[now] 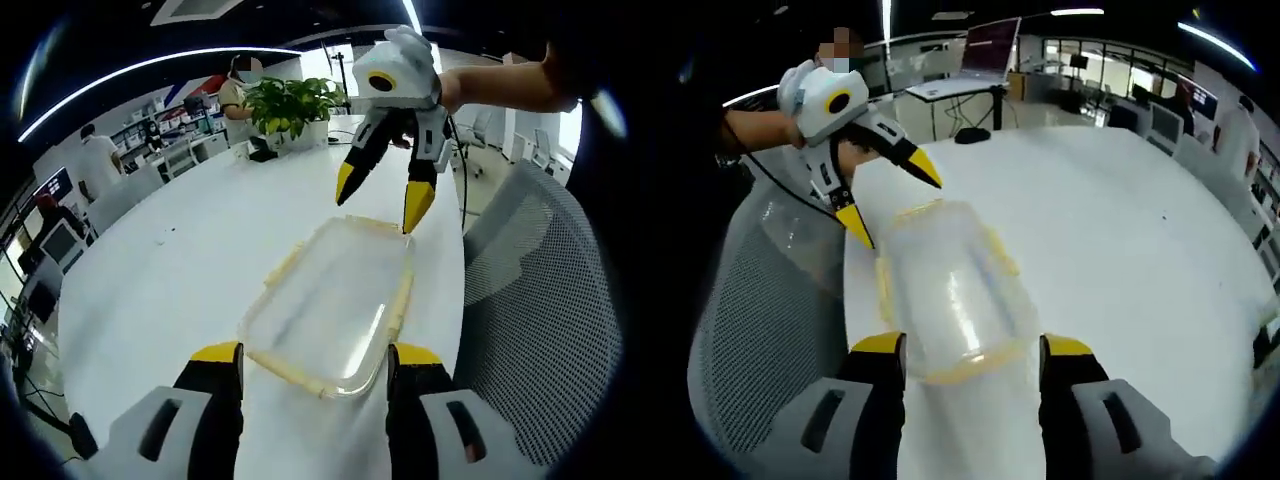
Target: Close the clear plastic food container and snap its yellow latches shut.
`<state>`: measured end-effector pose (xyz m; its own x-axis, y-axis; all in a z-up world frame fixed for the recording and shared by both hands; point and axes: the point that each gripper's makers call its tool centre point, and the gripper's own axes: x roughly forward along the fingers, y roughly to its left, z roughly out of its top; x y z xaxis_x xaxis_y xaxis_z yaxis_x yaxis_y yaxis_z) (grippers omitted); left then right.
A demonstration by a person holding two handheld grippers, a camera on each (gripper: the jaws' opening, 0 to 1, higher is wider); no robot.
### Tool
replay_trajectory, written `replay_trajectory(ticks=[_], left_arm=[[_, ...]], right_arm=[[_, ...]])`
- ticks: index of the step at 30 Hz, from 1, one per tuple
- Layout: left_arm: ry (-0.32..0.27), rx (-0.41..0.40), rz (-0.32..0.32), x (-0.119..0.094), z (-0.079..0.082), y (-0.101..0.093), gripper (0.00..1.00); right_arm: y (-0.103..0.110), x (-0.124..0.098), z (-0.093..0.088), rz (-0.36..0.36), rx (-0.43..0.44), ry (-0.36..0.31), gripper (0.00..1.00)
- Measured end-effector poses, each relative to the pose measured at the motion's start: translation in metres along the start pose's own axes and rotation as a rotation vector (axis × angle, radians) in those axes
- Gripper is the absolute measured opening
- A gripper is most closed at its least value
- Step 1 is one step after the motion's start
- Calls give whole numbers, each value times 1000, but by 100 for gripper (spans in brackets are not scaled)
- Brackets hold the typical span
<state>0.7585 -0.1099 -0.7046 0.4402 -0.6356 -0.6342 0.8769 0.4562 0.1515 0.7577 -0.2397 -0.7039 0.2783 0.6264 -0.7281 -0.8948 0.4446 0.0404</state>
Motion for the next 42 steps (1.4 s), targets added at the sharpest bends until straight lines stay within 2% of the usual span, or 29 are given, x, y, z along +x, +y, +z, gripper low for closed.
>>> replay_trajectory(ticks=[4,14,24,31,42], left_arm=[[-1,-22,20,0,-4,0,52],[-2,-66,62,2,-11,-1,51],[-4,-89,67,7,-12,-2,50],[-2,-103,56,9,-12,-1,50],[4,-102,53,17,-7,12,50]], right_arm=[[5,0,-4,-9,44,-16,53],[16,8,-14,-77,67,-39,53],[16,15,-13,-149,87,-79,52],[13,15,-12,-150,87,-81,52],[-2,18,-7,-148,81,-74,52]])
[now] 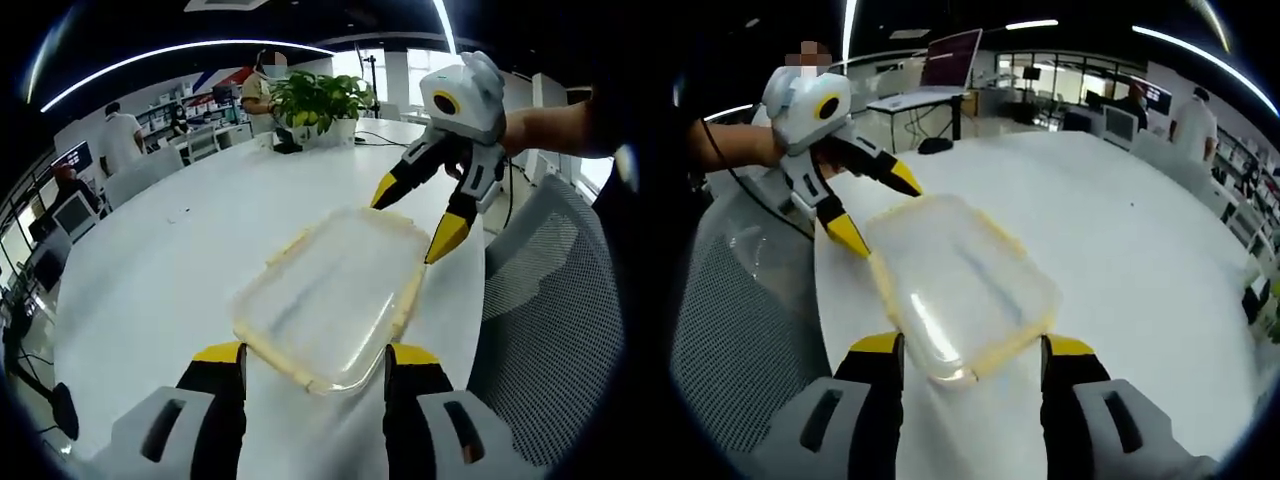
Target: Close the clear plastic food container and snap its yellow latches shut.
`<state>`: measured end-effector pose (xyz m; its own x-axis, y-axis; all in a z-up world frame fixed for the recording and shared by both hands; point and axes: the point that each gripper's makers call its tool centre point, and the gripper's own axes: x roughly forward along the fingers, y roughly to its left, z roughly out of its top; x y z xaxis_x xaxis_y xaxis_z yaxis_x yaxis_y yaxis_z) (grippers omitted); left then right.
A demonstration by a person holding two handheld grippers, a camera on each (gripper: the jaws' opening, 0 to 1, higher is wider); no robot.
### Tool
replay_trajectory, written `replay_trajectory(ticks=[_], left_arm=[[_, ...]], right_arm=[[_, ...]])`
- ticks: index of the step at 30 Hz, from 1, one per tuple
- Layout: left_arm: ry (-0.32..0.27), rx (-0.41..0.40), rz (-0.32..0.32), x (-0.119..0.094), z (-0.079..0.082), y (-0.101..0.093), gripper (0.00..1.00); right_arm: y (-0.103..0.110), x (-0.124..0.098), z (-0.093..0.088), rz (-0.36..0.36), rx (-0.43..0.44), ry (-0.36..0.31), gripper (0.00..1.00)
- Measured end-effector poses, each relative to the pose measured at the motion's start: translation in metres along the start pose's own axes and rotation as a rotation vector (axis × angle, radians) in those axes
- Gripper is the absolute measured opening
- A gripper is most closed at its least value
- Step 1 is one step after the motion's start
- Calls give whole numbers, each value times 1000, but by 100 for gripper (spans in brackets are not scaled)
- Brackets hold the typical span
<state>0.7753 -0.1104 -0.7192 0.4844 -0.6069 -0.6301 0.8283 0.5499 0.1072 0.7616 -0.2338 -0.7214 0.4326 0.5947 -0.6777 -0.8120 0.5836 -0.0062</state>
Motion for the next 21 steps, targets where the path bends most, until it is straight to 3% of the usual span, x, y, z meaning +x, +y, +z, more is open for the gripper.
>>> replay_trajectory(ticks=[21], left_arm=[[22,10,-7,23,13,33,50]], right_arm=[[-36,16,13,4,-13,13,51]])
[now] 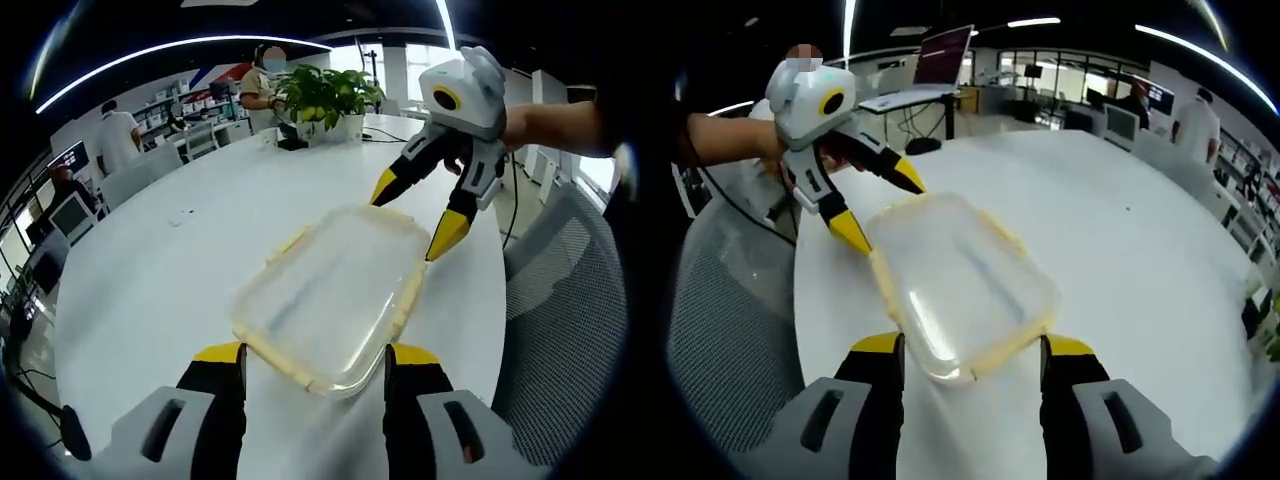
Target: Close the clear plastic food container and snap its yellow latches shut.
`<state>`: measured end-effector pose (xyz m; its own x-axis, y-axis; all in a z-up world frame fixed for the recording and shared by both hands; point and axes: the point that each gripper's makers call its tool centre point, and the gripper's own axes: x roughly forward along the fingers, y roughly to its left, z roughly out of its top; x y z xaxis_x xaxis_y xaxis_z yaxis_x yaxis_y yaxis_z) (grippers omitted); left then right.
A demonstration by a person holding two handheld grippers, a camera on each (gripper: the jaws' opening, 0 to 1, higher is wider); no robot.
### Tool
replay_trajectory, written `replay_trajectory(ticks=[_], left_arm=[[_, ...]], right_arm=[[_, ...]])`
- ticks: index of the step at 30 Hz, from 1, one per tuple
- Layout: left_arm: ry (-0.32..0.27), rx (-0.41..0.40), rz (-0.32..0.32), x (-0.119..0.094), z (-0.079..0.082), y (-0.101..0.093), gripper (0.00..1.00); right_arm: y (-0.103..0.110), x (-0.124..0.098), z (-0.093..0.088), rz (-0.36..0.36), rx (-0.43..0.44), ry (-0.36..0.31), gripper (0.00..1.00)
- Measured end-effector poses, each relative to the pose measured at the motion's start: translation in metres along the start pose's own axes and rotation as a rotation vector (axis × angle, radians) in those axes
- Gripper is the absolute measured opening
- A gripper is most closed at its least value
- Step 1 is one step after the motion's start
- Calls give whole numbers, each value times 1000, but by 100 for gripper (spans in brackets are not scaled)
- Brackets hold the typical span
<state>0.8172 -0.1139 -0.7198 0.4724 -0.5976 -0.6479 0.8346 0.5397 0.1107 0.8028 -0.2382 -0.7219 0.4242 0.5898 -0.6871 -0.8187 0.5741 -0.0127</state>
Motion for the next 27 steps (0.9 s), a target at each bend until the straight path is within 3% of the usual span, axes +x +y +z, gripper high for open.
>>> replay_trajectory(ticks=[27], left_arm=[[7,-12,15,23,13,34,50]], right_arm=[[-38,18,14,-8,-10,10,52]])
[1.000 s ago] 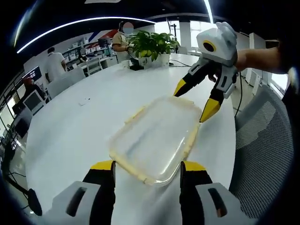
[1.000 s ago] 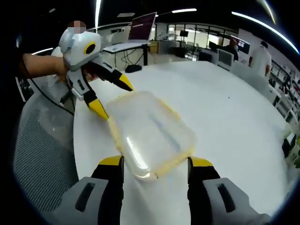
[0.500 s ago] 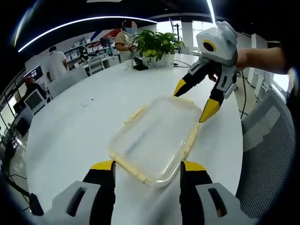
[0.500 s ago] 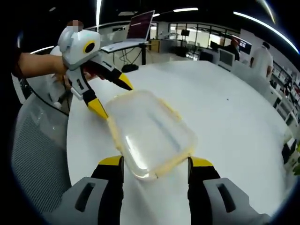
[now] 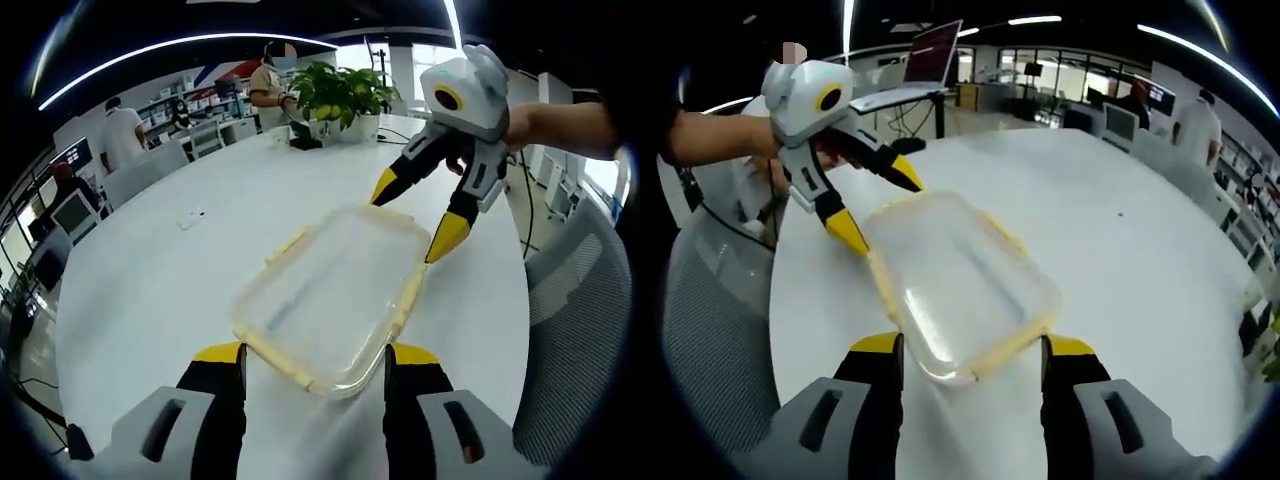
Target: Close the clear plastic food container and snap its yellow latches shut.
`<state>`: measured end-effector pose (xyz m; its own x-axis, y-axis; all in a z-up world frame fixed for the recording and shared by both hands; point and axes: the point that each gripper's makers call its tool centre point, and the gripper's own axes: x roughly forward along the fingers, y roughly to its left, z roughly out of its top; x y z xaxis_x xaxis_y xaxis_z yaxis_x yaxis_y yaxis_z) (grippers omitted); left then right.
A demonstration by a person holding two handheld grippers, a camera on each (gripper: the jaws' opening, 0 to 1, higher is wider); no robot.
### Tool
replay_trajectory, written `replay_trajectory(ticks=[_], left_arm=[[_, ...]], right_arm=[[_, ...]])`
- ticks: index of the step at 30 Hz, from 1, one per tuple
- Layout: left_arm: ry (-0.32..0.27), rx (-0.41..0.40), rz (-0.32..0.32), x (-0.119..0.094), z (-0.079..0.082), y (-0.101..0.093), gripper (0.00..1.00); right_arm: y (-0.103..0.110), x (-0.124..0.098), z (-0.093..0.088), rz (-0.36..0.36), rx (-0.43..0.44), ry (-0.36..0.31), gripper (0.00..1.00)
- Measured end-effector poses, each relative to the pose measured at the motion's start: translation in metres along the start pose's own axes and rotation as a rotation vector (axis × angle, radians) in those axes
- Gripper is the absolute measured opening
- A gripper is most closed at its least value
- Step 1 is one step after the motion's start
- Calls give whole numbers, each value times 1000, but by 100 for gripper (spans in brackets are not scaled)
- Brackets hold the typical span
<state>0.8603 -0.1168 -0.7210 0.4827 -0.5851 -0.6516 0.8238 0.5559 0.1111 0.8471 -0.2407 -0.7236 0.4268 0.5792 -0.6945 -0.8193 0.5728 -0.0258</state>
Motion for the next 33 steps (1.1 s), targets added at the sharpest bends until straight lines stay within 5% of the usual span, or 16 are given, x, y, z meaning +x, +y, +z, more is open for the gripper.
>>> replay_trajectory(ticks=[16,33], left_arm=[[18,-2,-4,0,-2,0,50],[-29,-84,28,-39,-11,-14,60]], right_arm=[[0,1,2,5,13,-4,56],[18,-26,-9,-41,27,-42,62]])
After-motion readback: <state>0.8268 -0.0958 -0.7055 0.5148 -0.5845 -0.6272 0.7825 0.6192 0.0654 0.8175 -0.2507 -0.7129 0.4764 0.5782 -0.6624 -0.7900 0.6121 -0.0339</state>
